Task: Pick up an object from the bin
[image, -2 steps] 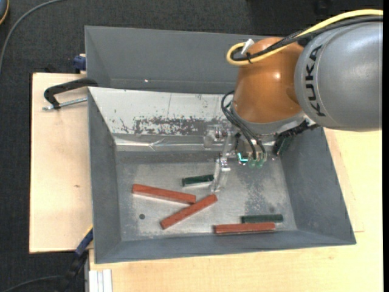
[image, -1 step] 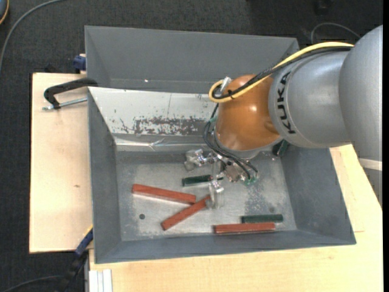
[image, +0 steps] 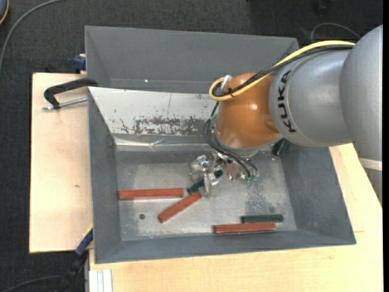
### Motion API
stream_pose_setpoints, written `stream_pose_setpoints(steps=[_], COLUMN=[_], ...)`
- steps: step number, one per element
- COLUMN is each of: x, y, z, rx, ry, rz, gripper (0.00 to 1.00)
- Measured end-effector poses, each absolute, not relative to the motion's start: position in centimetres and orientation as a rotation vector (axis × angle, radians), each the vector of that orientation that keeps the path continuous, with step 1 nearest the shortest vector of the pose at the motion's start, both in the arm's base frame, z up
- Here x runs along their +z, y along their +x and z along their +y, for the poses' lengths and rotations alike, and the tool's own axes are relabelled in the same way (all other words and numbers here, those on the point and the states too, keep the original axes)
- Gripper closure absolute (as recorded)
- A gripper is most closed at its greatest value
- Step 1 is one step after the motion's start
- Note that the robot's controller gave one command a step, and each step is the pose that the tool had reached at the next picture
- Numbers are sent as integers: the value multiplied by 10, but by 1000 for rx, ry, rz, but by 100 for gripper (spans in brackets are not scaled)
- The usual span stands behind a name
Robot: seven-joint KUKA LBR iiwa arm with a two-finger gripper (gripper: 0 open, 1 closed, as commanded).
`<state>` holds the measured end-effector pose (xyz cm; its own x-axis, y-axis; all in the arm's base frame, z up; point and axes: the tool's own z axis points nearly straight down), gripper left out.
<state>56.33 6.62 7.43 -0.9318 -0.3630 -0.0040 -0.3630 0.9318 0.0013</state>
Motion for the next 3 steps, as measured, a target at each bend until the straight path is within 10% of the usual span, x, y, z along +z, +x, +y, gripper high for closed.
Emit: stream_pose_setpoints(steps=[1,2,3], x=[234,229,69], y=[583,581,560], z=[80,79,105], rx=[-1,2,5], ry=[-836,-836,-904], rz=[3011,3021,3015], gripper=[100,0,0])
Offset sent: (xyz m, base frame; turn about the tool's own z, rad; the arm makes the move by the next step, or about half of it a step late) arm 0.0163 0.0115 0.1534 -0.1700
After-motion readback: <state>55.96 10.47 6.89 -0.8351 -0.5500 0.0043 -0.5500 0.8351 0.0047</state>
